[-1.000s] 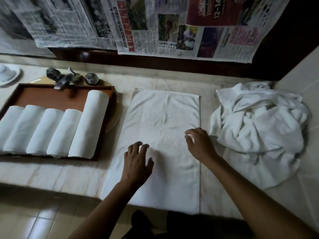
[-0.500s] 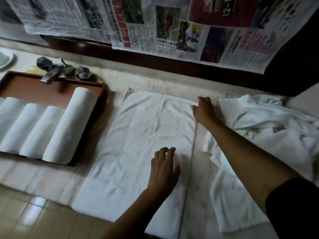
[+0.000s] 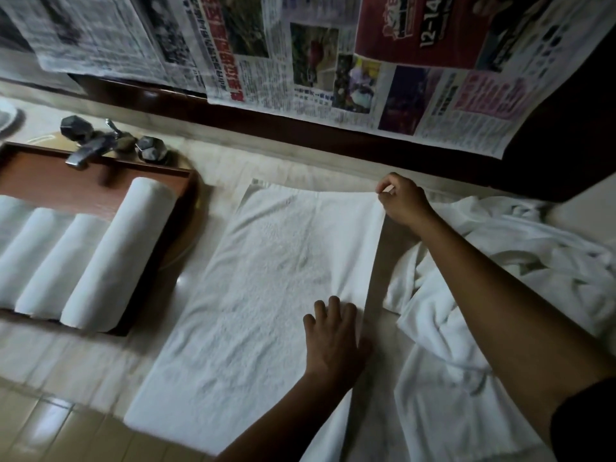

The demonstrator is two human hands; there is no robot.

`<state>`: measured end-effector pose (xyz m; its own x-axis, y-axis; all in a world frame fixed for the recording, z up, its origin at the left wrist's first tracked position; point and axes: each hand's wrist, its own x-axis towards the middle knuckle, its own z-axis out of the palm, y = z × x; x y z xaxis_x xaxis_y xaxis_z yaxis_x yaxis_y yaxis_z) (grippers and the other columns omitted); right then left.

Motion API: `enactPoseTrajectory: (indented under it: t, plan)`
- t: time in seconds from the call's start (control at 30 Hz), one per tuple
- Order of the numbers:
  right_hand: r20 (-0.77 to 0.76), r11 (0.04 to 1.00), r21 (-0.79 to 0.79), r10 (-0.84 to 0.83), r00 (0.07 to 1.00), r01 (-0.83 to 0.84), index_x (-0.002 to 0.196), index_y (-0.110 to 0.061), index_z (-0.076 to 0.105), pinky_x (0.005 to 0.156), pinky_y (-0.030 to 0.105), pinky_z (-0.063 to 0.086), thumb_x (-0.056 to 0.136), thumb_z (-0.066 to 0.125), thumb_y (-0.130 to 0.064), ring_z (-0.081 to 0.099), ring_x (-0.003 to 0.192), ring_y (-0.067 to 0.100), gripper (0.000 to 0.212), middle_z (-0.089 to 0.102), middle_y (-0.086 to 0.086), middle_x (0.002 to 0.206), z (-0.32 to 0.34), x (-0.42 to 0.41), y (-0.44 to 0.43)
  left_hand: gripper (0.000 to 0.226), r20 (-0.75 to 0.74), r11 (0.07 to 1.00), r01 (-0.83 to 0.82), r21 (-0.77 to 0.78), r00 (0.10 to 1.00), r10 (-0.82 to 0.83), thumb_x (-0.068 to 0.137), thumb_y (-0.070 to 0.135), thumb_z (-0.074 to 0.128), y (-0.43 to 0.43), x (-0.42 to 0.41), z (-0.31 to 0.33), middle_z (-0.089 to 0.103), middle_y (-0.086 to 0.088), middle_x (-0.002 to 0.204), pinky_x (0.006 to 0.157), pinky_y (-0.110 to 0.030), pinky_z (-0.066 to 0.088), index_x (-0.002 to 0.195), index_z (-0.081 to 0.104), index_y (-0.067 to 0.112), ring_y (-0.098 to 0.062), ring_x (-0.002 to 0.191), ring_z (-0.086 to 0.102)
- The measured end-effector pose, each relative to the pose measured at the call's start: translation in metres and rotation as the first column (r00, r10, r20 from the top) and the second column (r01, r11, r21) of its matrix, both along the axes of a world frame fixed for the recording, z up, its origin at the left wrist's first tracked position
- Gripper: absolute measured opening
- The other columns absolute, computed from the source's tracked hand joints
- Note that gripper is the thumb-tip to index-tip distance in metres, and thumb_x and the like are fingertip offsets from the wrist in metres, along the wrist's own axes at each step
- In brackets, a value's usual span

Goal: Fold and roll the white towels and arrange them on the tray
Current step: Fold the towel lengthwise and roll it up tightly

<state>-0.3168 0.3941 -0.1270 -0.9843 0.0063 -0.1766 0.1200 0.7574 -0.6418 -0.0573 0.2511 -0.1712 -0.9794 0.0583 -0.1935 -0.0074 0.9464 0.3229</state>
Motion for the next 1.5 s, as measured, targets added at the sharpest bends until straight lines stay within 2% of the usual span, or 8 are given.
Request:
enactPoseTrajectory:
  t: [0.13, 0.3, 0.5, 0.7, 1.03, 1.17, 1.33, 1.5]
  plan:
    - [0.167, 0.949, -0.314, 0.020, 0.986, 0.034, 0.096, -0.023, 0.072, 0.067, 0.029, 0.052, 0.095, 0.058, -0.007, 0.064, 0.072, 0.015, 0.021, 0.070, 0.003, 0.087, 0.004, 0.008, 0.007, 0.011, 0.026, 0.982, -0.061, 0.177, 0.998, 0.058, 0.096, 0.025, 0.054, -0.006, -0.007, 0.012, 0.056, -0.001, 0.103, 0.073, -0.032, 0.041, 0.101, 0.059, 0.017, -0.023, 0.094, 0.052]
    - [0.123, 0.870, -0.489, 0.135, 0.983, -0.059, 0.106, -0.021, 0.074, 0.075, 0.023, 0.053, 0.098, 0.058, 0.003, 0.070, 0.086, 0.012, 0.030, 0.077, 0.004, 0.096, 0.009, 0.011, -0.001, 0.026, 0.131, 0.829, -0.246, 0.502, 0.969, 0.208, 0.104, 0.030, 0.055, -0.052, -0.017, 0.044, 0.050, 0.009, 0.086, 0.064, -0.016, 0.033, 0.079, 0.056, 0.024, -0.007, 0.075, 0.048]
    - [-0.111, 0.909, -0.370, 0.163, 0.980, -0.193, 0.104, -0.008, 0.076, 0.081, 0.024, 0.051, 0.093, 0.076, -0.024, 0.065, 0.085, 0.005, 0.019, 0.075, 0.001, 0.095, 0.011, -0.007, -0.067, 0.038, 0.395, 0.479, -0.493, 0.726, 0.869, 0.297, 0.096, 0.044, 0.056, -0.127, -0.015, 0.062, 0.058, 0.002, 0.071, 0.072, -0.050, 0.056, 0.077, 0.057, 0.010, -0.016, 0.071, 0.057]
    - [-0.197, 0.945, -0.127, 0.274, 0.941, -0.302, 0.095, -0.018, 0.066, 0.070, 0.031, 0.045, 0.098, 0.064, -0.044, 0.061, 0.076, 0.012, 0.027, 0.068, -0.005, 0.082, 0.000, -0.027, -0.163, 0.027, 0.530, 0.180, -0.613, 0.769, 0.769, 0.357, 0.106, 0.020, 0.055, -0.195, -0.020, 0.063, 0.058, 0.003, 0.068, 0.062, -0.030, 0.050, 0.083, 0.067, 0.011, -0.013, 0.068, 0.059]
    - [-0.135, 0.957, 0.129, 0.276, 0.952, -0.259, 0.096, -0.023, 0.060, 0.082, 0.044, 0.051, 0.100, 0.060, -0.041, 0.063, 0.092, 0.030, 0.019, 0.068, 0.003, 0.093, -0.068, -0.031, -0.246, 0.016, 0.523, 0.287, -0.712, 0.641, 0.678, 0.516, 0.095, 0.025, 0.070, -0.265, -0.044, 0.005, 0.070, -0.008, 0.071, 0.059, -0.038, 0.045, 0.080, 0.066, 0.020, -0.014, 0.059, 0.056]
    - [-0.281, 0.943, 0.198, 0.318, 0.906, -0.269, 0.101, -0.017, 0.062, 0.078, 0.045, 0.049, 0.101, 0.061, -0.039, 0.062, 0.092, 0.035, 0.022, 0.068, 0.006, 0.098, -0.085, -0.028, -0.248, 0.016, 0.602, 0.168, -0.721, 0.673, 0.665, 0.441, 0.093, 0.028, 0.073, -0.275, -0.049, 0.011, 0.068, -0.006, 0.068, 0.049, -0.027, 0.033, 0.080, 0.066, 0.024, -0.018, 0.058, 0.050]
    - [-0.349, 0.951, 0.189, 0.296, 0.889, -0.243, 0.101, -0.017, 0.062, 0.079, 0.044, 0.048, 0.101, 0.060, -0.043, 0.061, 0.092, 0.031, 0.026, 0.068, 0.002, 0.100, -0.093, -0.022, -0.245, 0.025, 0.346, 0.494, -0.672, 0.552, 0.724, 0.597, 0.091, 0.031, 0.072, -0.291, -0.043, 0.000, 0.066, 0.001, 0.064, 0.057, -0.037, 0.048, 0.073, 0.061, 0.018, -0.009, 0.056, 0.057]
    - [-0.339, 0.965, 0.169, 0.248, 0.907, -0.201, 0.095, -0.017, 0.059, 0.081, 0.044, 0.047, 0.100, 0.062, -0.045, 0.062, 0.092, 0.030, 0.028, 0.068, 0.000, 0.096, -0.091, -0.026, -0.250, 0.023, 0.263, 0.590, -0.632, 0.502, 0.762, 0.592, 0.093, 0.031, 0.071, -0.288, -0.043, 0.001, 0.065, 0.001, 0.069, 0.057, -0.019, 0.042, 0.078, 0.061, 0.017, -0.005, 0.064, 0.058]
